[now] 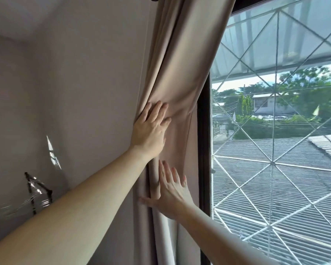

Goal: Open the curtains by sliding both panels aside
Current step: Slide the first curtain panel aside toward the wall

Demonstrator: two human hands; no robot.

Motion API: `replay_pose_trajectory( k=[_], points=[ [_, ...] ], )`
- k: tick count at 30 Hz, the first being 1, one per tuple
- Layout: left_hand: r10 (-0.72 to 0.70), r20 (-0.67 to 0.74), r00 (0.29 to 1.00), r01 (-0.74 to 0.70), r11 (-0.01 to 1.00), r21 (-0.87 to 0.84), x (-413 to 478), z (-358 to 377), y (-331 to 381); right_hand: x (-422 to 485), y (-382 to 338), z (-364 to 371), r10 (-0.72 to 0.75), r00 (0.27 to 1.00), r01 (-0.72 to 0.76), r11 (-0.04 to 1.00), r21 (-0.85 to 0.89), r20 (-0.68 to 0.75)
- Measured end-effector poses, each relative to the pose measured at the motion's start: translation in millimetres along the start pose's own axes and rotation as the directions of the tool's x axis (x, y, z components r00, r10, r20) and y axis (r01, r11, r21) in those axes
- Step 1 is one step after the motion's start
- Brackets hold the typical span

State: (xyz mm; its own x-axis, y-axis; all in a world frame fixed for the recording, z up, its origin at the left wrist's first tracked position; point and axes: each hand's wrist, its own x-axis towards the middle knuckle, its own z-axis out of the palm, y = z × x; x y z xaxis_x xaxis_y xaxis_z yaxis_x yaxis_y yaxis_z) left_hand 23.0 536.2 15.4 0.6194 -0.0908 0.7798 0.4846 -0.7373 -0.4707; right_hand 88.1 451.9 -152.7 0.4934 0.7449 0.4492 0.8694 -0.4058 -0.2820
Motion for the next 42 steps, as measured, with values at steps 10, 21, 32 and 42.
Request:
replay_pose_trajectory(
  k=[10, 21, 32, 42],
  points=[
    [0.012, -0.05, 0.999, -0.013, 1.0, -0.024, -4, -5, 12, -18, 6, -11, 0.018, 0.999, -0.018, 1.0, -0.012, 0.027],
    [-0.036, -0.117, 0.992, 0.024, 0.995, -0.097, -8, -22, 79, -77, 61, -32, 0.086, 0.996, -0.086, 0.996, -0.004, -0.022],
    [-0.067, -0.155, 0.986, 0.03, 0.973, -0.229, 2, -98, 161, -169, 119, -101, 0.136, 0.99, -0.139, 0.979, -0.148, -0.028],
    [-0.055, -0.084, 0.995, 0.028, 0.957, -0.29, 21, -164, 242, -263, 168, -173, 0.215, 0.976, -0.213, 0.942, -0.259, -0.022]
  ],
)
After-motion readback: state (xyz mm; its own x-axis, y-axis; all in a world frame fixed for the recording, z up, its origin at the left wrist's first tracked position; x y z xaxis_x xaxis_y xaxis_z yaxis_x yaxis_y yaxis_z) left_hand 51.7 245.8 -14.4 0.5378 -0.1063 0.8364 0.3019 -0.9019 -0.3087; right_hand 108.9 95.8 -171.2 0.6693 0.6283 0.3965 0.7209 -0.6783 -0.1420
